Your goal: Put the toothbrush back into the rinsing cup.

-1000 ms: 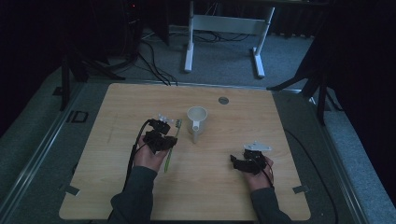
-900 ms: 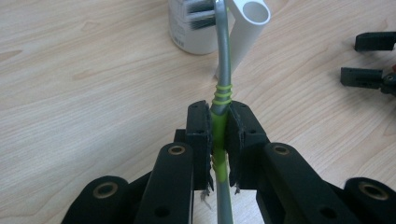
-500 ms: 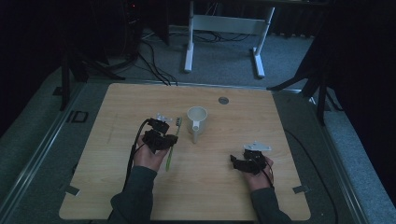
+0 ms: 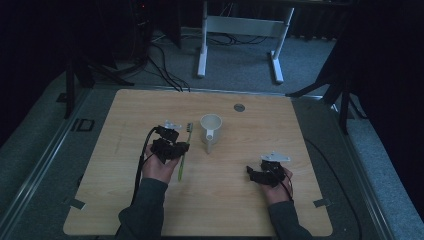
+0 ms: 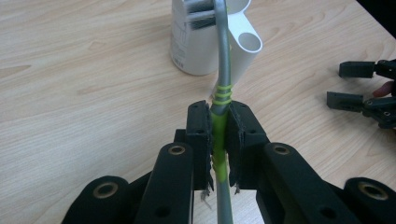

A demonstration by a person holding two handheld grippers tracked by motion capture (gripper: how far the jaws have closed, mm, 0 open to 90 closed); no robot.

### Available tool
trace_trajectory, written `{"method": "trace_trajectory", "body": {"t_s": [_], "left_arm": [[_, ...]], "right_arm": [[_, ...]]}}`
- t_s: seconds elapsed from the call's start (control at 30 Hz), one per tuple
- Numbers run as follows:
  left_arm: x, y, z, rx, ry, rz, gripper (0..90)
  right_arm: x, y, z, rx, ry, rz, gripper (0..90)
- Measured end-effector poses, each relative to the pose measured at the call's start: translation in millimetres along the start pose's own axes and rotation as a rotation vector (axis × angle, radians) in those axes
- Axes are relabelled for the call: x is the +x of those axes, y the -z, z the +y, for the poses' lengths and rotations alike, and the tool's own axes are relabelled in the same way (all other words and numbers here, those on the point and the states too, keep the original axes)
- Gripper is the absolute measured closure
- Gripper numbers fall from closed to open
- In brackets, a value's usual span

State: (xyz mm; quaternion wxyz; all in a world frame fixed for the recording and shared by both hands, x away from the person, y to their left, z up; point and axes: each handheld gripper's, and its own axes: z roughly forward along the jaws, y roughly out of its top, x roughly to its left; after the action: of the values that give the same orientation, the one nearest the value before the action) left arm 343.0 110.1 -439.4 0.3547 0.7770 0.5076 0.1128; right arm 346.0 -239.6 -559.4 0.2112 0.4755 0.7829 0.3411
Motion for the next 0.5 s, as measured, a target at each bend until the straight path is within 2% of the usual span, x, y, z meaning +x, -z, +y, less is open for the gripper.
{"method": "trace_trajectory", "body": {"t_s": [0.5], "left_arm": [[-2.2,5.9,1.1,-0.079,-0.027,-0.024,80.2]], "right_arm": [[0.0,0.0,0.0,0.0,0.0,0.0,27.9]]}}
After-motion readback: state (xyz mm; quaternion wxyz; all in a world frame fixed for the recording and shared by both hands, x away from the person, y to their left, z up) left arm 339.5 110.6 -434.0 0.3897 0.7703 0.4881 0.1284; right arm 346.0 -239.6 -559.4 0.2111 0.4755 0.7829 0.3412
